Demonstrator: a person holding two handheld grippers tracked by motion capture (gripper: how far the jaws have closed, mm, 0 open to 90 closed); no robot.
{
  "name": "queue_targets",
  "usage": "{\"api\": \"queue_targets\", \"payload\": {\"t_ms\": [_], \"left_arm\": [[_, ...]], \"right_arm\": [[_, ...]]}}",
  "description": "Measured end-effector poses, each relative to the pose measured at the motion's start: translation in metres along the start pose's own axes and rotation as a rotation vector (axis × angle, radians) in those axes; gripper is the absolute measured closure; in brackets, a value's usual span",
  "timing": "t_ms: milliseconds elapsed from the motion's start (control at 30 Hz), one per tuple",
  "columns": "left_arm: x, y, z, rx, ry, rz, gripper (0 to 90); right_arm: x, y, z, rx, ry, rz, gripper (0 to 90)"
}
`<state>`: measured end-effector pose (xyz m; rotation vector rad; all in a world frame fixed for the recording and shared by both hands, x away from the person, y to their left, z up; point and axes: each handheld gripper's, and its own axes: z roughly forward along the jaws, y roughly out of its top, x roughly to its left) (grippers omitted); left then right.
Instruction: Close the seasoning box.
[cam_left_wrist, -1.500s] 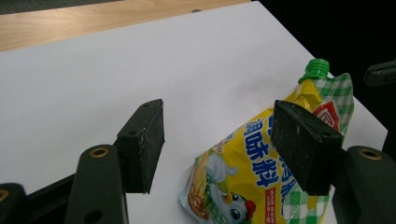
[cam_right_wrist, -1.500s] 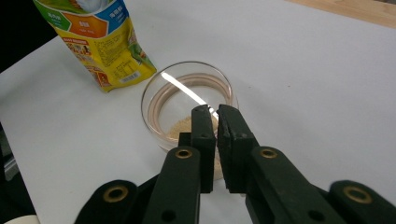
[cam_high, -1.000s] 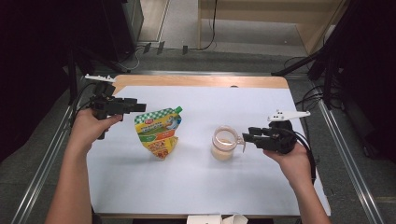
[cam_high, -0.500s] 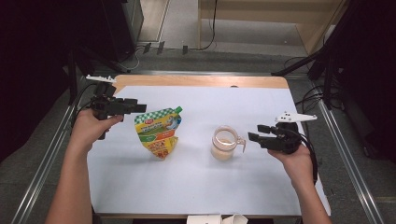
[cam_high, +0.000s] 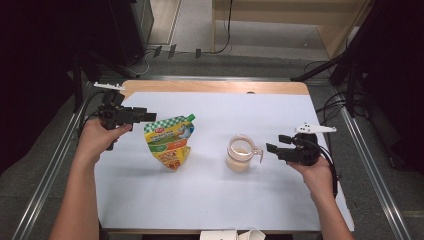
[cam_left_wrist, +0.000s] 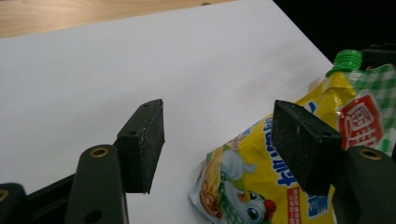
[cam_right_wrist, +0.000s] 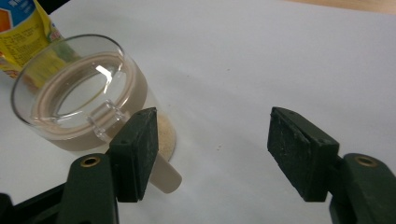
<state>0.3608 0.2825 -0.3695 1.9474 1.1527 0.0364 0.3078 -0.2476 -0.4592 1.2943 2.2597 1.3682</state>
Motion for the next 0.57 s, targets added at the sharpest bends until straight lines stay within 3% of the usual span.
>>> {"api": "queue_targets", "payload": {"t_ms": [133,300,567], "left_arm": [[0.0007,-0.0007,0.0016,0.001,-0.003,-0.005,35.8],[0.0005,-0.0002,0.0011,-0.005,-0.008,-0.008,35.6],[0.0011,-0.0004,0.0028,-0.005,-0.001,-0.019,35.5]], "right_arm": [[0.0001,-0.0025,0.0035,-0.001,-0.010,0.003,29.4],[0.0012,-0.0051,0.0054,0.003,-0.037,-0.033,26.9],[0.0032,-0.0047,0.0060,-0.003,-0.032,-0.044,26.8]]}}
